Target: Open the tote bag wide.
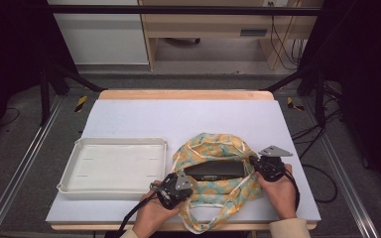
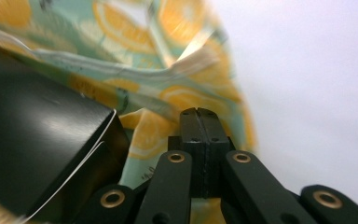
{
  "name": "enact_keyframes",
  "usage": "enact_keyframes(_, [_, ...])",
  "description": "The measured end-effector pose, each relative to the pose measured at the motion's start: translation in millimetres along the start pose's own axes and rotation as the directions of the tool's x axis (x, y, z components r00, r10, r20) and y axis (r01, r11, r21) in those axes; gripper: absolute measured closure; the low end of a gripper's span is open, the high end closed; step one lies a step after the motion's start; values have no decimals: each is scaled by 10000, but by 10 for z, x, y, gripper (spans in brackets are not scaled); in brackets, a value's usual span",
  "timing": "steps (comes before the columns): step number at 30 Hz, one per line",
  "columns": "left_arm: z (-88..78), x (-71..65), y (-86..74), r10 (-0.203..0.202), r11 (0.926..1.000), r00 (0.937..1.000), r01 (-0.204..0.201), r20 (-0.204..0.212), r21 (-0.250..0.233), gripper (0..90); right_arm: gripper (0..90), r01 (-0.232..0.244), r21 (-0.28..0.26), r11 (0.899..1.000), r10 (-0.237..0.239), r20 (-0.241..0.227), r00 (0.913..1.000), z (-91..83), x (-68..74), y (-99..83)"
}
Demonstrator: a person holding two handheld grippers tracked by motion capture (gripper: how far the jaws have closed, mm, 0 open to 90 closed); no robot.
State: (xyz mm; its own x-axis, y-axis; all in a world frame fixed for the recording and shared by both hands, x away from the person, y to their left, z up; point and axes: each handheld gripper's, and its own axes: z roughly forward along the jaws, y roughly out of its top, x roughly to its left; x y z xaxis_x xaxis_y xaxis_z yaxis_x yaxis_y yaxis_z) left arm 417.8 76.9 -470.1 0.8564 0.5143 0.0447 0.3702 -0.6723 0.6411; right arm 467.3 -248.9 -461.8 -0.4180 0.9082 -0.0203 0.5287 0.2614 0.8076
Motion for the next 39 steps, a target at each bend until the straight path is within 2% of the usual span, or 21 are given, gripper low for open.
enact_keyframes(1, [-4,-3,-3,54,10000,10000,-54,-23,33,900,900,126,-498,9987,-113,253,9996,-154,9,2])
enact_keyframes(2, [-4,-3,-3,54,10000,10000,-54,-23,33,900,900,126,-498,9987,-113,253,9996,-154,9,2])
enact_keyframes(4, [-7,-10,-10,61,10000,10000,-61,-22,4,900,900,187,-941,9954,-167,227,9996,-330,69,-3])
enact_keyframes(5, [-10,-15,-13,69,10000,9999,-69,-82,20,900,900,443,-1144,9924,-430,140,9990,-469,181,-26])
enact_keyframes(6, [-9,-16,-14,67,10000,10000,-67,-63,5,900,900,443,-1144,9924,-430,140,9990,-469,181,-26])
enact_keyframes(7, [-12,-15,-12,109,9999,9999,-109,-49,40,900,900,788,-1284,9886,-819,-183,9965,-545,311,-59])
enact_keyframes(8, [-12,-18,-10,137,9999,9999,-137,-78,62,900,900,788,-1284,9886,-819,-183,9965,-545,311,-59])
enact_keyframes(10, [-12,-20,-10,127,9999,9999,-127,-82,64,900,900,1170,-1341,9840,-1265,-644,9899,-581,465,-84])
enact_keyframes(14, [-15,-13,-20,51,10000,10000,-51,4,17,900,900,1607,-1047,9814,-1737,-1297,9762,-538,654,-119])
enact_keyframes(17, [-21,-7,-26,22,10000,10000,-22,43,23,900,900,2115,-510,9761,-2169,-1564,9636,-431,742,-155])
enact_keyframes(21, [-36,1,-32,87,9999,10000,-87,49,50,900,900,2444,112,9696,-2388,-1741,9553,-302,803,-183])
enact_keyframes(23, [-51,-2,-34,72,10000,10000,-72,61,-28,900,900,2580,504,9648,-2446,-1867,9515,-241,825,-202])
enact_keyframes(26, [-121,-9,-20,62,9997,10000,-61,71,-236,900,900,2849,1084,9524,-2589,-2055,9438,-154,866,-242])
enact_keyframes(29, [-257,0,16,8,9982,9999,1,154,-608,900,900,3114,1175,9430,-2808,-2214,9339,-123,922,-255])
enact_keyframes(32, [-420,19,80,-4,9940,9998,27,210,-1094,900,900,3093,1199,9434,-2784,-2207,9347,-122,931,-255])
enact_keyframes(35, [-549,66,187,108,9888,9999,-106,5,-1488,900,900,3063,1189,9445,-2743,-2280,9342,-121,923,-258])
enact_keyframes(39, [-590,233,380,73,9852,9999,-94,-127,-1711,900,900,3100,1187,9433,-2777,-2291,9329,-121,920,-259])
